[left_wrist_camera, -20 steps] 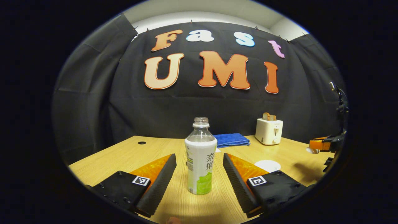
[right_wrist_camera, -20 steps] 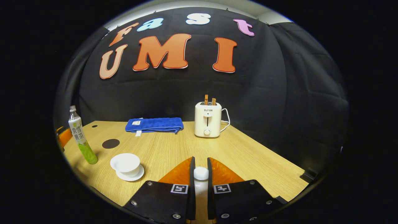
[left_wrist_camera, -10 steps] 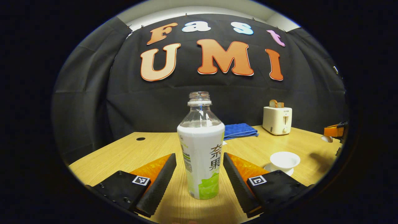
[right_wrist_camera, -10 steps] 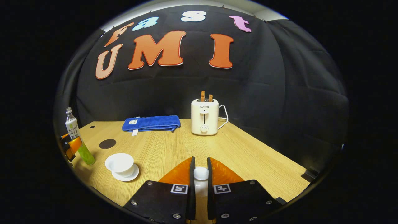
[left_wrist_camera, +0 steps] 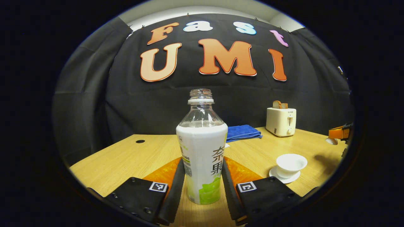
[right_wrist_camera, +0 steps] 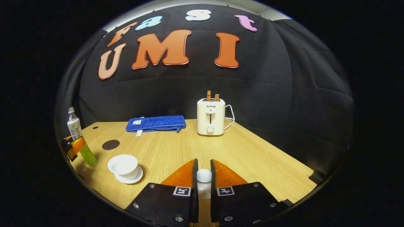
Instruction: Open the teacup lid with one hand, grasp the water bottle and pour water into the teacup with the other hand; after pouring, place the water bottle on the coaster and then close the teacup lid.
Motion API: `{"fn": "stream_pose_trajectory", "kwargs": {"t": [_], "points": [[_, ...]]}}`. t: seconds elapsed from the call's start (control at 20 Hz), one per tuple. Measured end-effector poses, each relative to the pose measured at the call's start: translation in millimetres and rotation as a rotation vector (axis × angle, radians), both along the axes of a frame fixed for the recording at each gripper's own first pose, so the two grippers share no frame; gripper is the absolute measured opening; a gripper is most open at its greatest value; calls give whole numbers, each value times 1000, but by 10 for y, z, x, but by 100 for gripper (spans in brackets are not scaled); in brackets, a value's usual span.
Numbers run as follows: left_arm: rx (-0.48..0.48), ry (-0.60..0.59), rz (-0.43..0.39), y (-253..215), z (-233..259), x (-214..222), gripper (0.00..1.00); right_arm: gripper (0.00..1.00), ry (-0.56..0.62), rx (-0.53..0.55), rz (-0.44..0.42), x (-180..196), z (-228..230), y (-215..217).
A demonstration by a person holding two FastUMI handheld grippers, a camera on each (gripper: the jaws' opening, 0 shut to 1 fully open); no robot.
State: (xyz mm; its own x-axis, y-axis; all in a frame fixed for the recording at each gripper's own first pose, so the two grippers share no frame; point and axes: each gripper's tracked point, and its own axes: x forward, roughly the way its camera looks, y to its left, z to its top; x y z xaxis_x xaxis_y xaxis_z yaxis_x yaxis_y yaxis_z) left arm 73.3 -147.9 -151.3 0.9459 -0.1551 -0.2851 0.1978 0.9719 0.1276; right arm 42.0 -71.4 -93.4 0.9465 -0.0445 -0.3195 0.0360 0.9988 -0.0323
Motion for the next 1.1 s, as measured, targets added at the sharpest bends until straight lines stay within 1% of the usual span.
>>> {"fn": "stream_pose_trajectory", "kwargs": {"t": [0.05,0.15,0.25,0.4,0.65,0.8,0.9,0.95,1.1], "points": [[19,3,-7,-5,8,15,64,15,-4,2,-1,-4,15,1],[64,-3,-17,-5,65,19,65,15,-9,5,1,-13,46,-6],[144,-33,-43,-33,188,26,64,15,-12,9,-4,-32,58,-41],[261,-75,-119,-173,344,63,64,15,-20,23,-10,-60,87,-77],[468,-94,-264,-484,269,100,65,15,-23,39,-21,-112,92,-156],[578,-66,-348,-638,125,95,64,15,-21,47,-26,-144,83,-195],[662,-52,-389,-638,103,104,65,15,-22,50,-28,-156,85,-220],[710,-56,-406,-639,90,109,64,15,-21,52,-29,-154,85,-233],[827,-86,-461,-700,144,108,66,15,-12,59,-38,-166,56,-271]]}}
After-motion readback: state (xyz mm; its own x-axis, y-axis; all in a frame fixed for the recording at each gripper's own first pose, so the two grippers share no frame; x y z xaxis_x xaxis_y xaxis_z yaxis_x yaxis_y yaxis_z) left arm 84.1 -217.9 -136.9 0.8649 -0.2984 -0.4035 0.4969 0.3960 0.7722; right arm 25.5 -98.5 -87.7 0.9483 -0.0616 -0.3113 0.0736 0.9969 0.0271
